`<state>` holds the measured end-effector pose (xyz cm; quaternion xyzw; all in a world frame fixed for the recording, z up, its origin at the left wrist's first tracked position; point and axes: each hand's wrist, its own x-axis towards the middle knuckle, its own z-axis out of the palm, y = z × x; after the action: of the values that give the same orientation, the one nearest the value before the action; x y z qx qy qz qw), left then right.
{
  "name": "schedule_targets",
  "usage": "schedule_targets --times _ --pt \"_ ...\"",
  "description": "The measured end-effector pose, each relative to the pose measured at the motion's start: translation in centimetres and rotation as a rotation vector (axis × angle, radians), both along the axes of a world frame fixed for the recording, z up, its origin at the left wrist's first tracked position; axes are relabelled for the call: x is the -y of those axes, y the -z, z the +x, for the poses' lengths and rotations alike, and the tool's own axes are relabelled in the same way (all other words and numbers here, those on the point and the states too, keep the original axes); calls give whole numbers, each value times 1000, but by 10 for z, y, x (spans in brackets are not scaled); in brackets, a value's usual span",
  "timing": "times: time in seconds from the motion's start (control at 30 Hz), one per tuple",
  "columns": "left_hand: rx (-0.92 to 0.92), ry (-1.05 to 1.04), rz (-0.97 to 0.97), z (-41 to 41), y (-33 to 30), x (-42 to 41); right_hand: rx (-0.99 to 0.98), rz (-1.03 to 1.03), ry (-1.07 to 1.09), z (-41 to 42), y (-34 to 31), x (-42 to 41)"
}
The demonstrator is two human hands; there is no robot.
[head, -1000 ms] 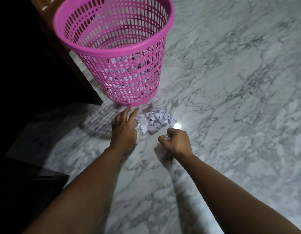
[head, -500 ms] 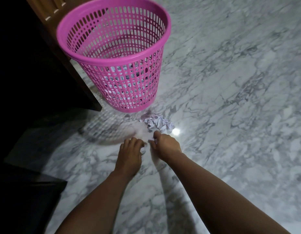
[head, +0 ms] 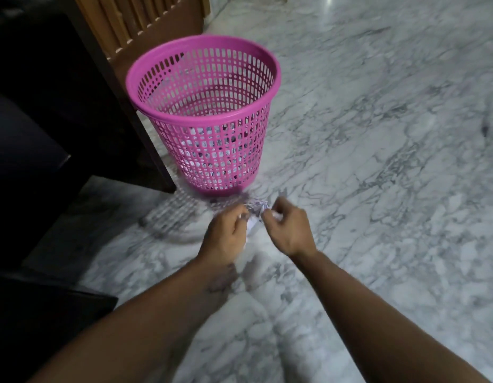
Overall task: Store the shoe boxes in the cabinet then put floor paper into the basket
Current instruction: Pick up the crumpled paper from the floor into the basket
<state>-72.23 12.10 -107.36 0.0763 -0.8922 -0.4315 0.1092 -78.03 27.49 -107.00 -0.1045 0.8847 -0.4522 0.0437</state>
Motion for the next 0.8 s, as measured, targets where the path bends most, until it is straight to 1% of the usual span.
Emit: schedule_targets --times 0.07,0.13,0.2,0.23,0.27,0.3,0.37,0.4,0.43,0.47,0.5,0.53,0.57,0.6,0.67,0.7,0.73,0.77,0.8 --pt "-163 -28 30 -23 -55 3 -115 -237 -21 -19 -51 13" --pt "-376 -66 22 -50 -112 16 -294 -374 -55 -44 -105 31" --pt "-534 -182 31 -79 -163 34 -465 -441 -62 -74 -156 54" --pt "-568 -256 20 -95 -185 45 -523 -437 -52 -91 -176 68" --pt "-565 -329 -2 -110 -203 54 -569 -408 -45 -108 -191 82" --pt "-534 -393 -34 -126 -215 66 -595 -352 -39 -124 -204 96" --pt "-408 -479 -128 -159 -223 91 -556 -122 -56 -153 -216 123" --pt "-302 -485 -190 -173 -221 103 -481 29 -92 -165 -218 133" --pt "-156 -467 -242 -182 -218 112 -392 161 -132 -173 -217 139" --pt "23 -437 -285 -187 -215 115 -322 244 -160 -178 -215 141" --pt "201 -406 -318 -188 -211 115 -297 267 -172 -181 -213 140" --pt "311 -380 -338 -186 -208 113 -320 247 -168 -180 -211 134" --pt "305 -375 -357 -181 -206 109 -376 192 -154 -177 -208 125" --pt "188 -382 -389 -173 -203 103 -446 112 -125 -173 -201 114" --pt "-238 -347 -517 -148 -196 87 -544 -84 -39 -160 -176 82" --pt "-433 -255 -563 -133 -185 78 -549 -169 14 -153 -157 64" --pt "-569 -111 -585 -115 -170 66 -514 -206 65 -146 -133 47" --pt "-622 40 -569 -98 -146 55 -454 -198 99 -136 -107 31" --pt "-595 163 -538 -81 -115 45 -384 -147 110 -127 -80 15"
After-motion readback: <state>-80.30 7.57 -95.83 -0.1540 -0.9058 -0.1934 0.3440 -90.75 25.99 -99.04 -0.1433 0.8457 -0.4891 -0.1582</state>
